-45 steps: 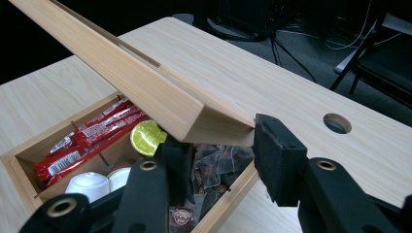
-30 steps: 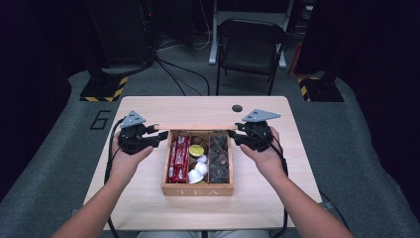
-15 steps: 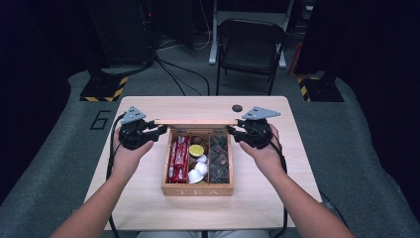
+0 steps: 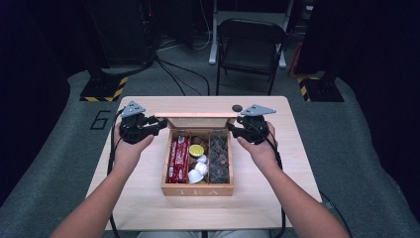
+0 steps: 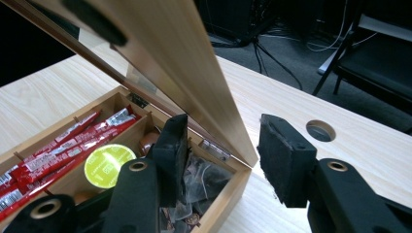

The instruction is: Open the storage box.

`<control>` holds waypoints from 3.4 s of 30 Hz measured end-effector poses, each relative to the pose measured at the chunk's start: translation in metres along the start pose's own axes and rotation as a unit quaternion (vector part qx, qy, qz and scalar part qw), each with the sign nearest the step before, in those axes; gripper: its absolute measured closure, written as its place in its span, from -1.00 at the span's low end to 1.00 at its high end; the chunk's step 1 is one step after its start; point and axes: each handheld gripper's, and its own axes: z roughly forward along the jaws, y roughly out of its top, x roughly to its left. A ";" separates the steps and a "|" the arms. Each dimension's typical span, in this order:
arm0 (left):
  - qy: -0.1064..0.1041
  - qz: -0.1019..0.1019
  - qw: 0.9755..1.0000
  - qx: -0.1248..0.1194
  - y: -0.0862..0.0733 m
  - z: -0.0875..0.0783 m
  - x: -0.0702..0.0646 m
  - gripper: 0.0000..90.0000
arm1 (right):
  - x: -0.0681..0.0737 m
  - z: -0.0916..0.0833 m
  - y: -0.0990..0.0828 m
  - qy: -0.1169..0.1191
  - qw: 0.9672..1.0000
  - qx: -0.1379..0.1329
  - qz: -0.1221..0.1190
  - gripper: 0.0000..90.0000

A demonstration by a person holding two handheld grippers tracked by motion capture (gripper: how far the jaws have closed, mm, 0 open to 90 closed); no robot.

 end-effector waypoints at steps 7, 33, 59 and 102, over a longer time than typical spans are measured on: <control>-0.003 -0.004 1.000 0.005 0.004 0.002 0.002 0.34 | 0.000 0.010 0.002 0.003 1.000 0.001 0.002 0.23; 0.007 -0.021 1.000 -0.003 -0.001 0.025 0.017 0.23 | -0.007 0.019 0.010 -0.005 1.000 -0.002 0.012 0.35; 0.016 -0.028 0.999 0.003 0.008 0.040 0.023 0.37 | -0.017 0.032 0.013 -0.016 1.000 0.002 0.015 0.26; 0.000 -0.061 0.998 0.011 0.000 0.066 0.043 0.31 | -0.026 0.066 0.000 -0.031 0.999 0.021 0.030 0.43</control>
